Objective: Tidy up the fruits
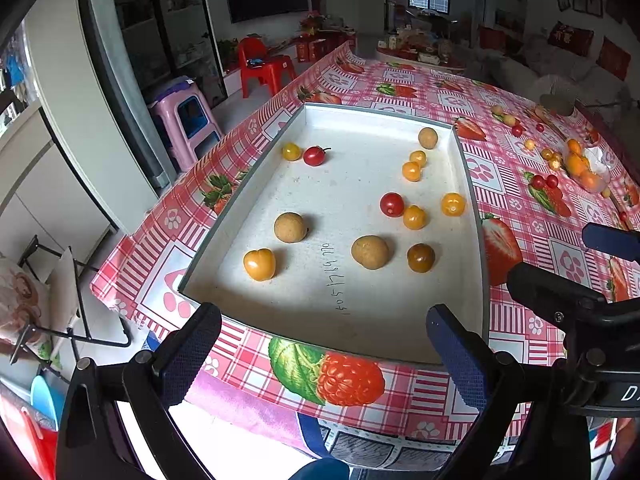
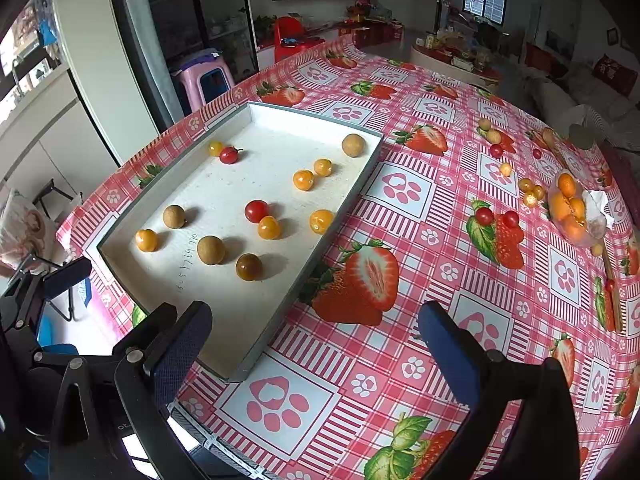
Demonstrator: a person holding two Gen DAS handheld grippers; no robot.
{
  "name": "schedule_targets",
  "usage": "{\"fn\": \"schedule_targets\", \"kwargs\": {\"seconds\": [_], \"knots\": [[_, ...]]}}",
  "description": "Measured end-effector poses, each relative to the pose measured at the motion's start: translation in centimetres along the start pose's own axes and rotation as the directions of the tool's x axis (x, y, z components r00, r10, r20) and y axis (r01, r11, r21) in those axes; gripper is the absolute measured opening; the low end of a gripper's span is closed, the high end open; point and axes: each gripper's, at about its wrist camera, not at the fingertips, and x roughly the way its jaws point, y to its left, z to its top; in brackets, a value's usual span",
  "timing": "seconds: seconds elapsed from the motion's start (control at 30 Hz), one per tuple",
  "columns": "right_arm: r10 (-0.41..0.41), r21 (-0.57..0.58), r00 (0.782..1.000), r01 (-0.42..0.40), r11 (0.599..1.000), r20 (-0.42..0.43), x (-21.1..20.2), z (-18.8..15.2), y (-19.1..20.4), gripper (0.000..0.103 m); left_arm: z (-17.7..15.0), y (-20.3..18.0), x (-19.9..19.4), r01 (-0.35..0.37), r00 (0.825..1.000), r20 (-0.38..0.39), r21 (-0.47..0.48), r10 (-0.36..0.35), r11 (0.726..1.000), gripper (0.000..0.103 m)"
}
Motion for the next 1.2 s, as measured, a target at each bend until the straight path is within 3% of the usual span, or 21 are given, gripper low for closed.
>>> {"fn": "schedule_targets", "kwargs": {"seconds": [1.2], "knots": [[0.017, 0.005, 1.000, -0.017, 1.000, -0.019, 0.9, 0.0, 0.1, 0.103, -0.1, -0.3, 1.2, -0.002, 1.000, -0.029, 0.016, 0.002, 1.000, 0.103]]}}
